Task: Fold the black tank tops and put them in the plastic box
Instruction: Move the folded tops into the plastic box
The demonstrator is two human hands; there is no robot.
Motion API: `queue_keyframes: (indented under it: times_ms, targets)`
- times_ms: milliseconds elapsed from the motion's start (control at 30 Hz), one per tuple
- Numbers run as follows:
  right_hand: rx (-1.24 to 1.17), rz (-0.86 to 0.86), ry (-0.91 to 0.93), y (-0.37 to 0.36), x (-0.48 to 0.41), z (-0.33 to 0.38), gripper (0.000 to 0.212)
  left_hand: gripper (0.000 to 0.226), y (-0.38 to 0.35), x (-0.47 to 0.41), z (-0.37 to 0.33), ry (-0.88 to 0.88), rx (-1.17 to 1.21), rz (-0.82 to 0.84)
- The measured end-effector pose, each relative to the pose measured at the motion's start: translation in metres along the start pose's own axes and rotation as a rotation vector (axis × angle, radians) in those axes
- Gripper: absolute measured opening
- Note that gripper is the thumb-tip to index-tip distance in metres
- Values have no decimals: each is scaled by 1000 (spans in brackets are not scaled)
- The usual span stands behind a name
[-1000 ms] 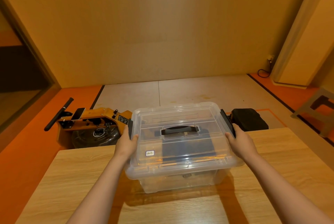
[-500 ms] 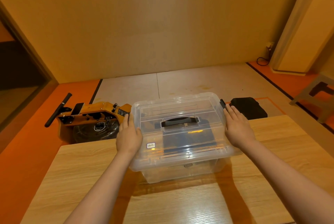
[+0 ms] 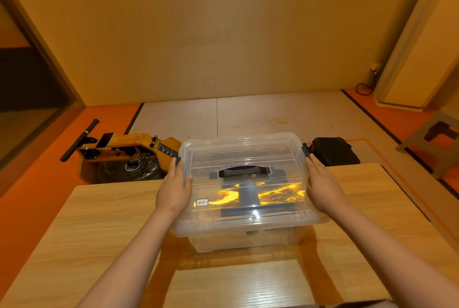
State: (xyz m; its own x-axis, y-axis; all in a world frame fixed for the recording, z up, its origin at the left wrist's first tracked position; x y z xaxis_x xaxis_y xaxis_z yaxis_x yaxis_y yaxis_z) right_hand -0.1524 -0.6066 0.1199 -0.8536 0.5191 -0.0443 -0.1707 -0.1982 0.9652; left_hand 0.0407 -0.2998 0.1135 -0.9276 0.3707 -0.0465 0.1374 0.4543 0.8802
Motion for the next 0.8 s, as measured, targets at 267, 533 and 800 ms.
queue_keyframes:
  times_ms: [267,533,800]
  targets:
    - [-10,-20,2,4,31,-15,71,55,-3,37,-10,36,-119,-35]
    - [-28,27,24,8,35,-16,74,56,-3,49,-10,58,-142,-8]
    - [35,21,-16,5,37,-12,72,58,-4,39,-9,46,-131,42]
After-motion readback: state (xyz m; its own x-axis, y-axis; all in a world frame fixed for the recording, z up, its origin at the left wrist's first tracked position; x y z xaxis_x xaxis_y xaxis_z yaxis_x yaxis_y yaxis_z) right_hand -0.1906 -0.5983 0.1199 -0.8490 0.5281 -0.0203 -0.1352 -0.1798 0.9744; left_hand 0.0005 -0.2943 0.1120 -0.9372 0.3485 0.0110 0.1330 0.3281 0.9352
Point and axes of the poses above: each hand's wrist, its own x-axis away from the middle knuckle, its own y-axis out of the back of the hand, z = x × y, the point moved 8 cm from there along -x, towards the middle knuckle, and after that the axes turned 3 degrees about y, right-handed, at the moved point
